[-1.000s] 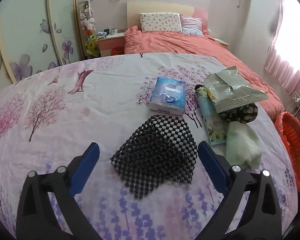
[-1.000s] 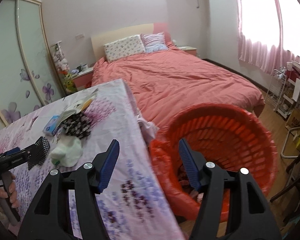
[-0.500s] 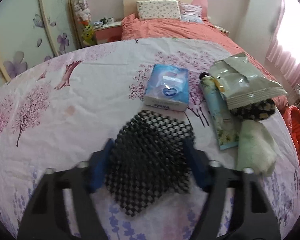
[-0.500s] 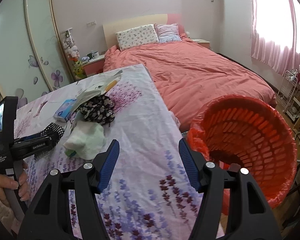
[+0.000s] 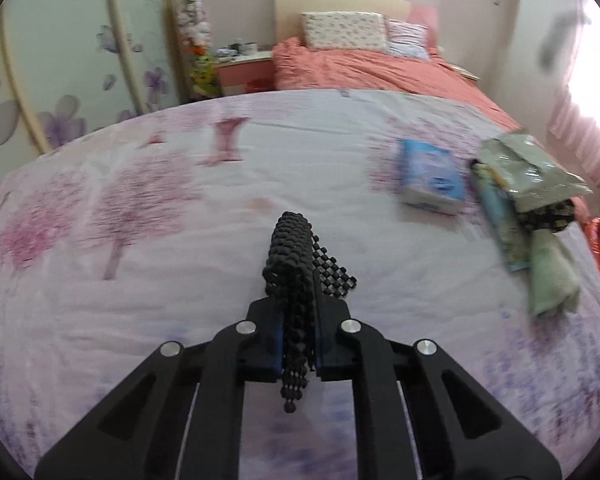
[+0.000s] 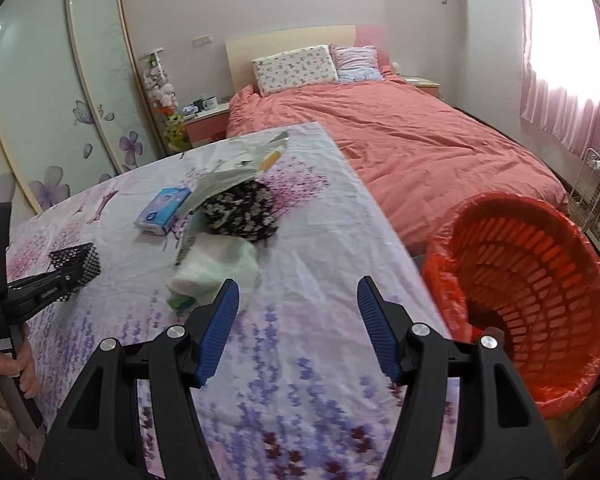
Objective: Collect trash
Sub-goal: 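Grasp the pale green towel with the right tool while the left tool holds the mesh pad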
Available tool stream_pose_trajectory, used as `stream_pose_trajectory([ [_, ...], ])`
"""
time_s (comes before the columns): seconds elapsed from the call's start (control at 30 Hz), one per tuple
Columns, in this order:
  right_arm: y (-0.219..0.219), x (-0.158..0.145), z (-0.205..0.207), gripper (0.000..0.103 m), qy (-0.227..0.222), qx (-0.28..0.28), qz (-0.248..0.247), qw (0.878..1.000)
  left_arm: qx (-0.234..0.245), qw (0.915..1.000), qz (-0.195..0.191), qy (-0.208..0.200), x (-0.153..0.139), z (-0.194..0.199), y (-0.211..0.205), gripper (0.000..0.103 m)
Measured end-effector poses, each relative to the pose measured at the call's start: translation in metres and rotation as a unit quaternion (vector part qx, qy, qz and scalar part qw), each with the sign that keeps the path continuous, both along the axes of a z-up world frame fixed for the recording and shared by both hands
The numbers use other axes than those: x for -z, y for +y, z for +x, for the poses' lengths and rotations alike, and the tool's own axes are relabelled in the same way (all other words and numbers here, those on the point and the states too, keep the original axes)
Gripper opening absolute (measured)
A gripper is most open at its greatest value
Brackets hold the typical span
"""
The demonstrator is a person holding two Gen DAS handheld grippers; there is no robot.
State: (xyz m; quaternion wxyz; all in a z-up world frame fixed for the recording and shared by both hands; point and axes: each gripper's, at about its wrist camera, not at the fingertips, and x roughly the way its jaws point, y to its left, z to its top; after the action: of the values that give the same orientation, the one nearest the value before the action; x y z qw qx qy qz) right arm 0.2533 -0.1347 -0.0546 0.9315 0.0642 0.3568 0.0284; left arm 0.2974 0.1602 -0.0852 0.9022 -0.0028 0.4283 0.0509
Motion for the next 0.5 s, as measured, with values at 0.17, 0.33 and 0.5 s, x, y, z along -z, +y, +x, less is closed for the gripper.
stream_pose_trajectory([
  [0.17,0.022,0.006,0.006,0.062,0.003,-0.012,0.002,1.000,-0.035,0.9993,-0.012,0.004,0.006,-0.008,0.028,0.019],
  [0.33,0.040,0.010,0.009,0.062,0.000,-0.014,-0.007,1.000,-0.039,0.9992,-0.011,0.004,0.005,-0.011,0.029,0.021],
  [0.5,0.053,0.015,0.013,0.062,-0.007,0.001,-0.006,1.000,-0.041,0.9990,-0.018,0.005,0.007,-0.009,0.031,0.023],
])
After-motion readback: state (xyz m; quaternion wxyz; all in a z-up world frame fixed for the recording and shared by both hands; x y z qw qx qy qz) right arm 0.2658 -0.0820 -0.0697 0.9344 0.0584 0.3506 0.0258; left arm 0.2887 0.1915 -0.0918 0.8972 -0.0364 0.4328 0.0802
